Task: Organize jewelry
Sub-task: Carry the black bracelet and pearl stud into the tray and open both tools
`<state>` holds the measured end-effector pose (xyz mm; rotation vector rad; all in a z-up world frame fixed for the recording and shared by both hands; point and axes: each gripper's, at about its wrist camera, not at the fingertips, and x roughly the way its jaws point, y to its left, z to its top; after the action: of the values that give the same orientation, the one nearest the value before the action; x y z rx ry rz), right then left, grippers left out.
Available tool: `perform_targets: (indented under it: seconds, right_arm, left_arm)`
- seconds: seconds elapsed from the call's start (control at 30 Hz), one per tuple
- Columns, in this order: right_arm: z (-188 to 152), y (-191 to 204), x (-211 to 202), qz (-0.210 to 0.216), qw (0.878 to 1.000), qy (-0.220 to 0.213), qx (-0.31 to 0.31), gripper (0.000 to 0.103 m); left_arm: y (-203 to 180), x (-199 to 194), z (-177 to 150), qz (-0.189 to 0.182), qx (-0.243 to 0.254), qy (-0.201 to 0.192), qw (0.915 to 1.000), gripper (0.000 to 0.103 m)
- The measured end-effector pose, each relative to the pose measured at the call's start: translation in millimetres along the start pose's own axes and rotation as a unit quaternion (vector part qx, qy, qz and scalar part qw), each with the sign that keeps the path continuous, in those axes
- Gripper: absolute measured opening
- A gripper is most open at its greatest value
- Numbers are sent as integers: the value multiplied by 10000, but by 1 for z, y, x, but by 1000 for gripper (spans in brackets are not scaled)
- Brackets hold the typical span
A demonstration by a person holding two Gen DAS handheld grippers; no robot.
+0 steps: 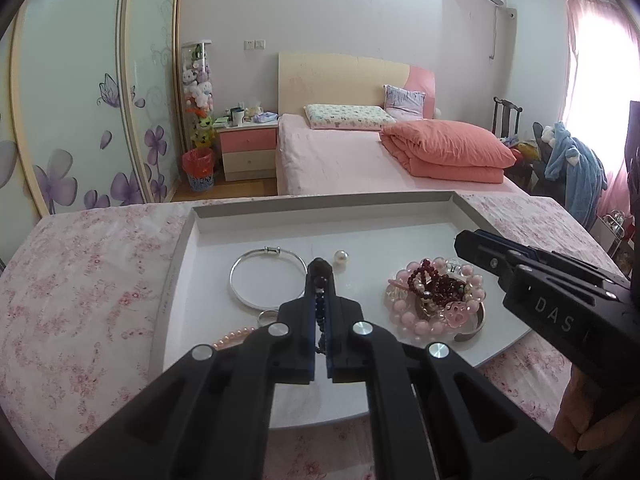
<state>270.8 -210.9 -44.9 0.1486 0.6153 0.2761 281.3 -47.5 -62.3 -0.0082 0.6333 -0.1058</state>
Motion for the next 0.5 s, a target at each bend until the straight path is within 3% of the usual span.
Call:
perform_targets:
  seconds: [0.2,0.27,0.4,0.5]
  right_arm:
    - [0,-2,3,11,9999,100,74,15]
    - [-1,-4,4,39,9998,140,125,16]
    - [-1,-10,2,18,9997,126,225,34]
    - [-1,-12,1,4,9996,101,254,34]
  left_arm:
    - [1,5,-1,23,-35,40,10000,6]
    - [3,5,-2,24,-49,61,10000,14]
    - [4,3,-3,52,-76,20,10000,24]
    - [5,2,-2,73,-97,9,9999,29]
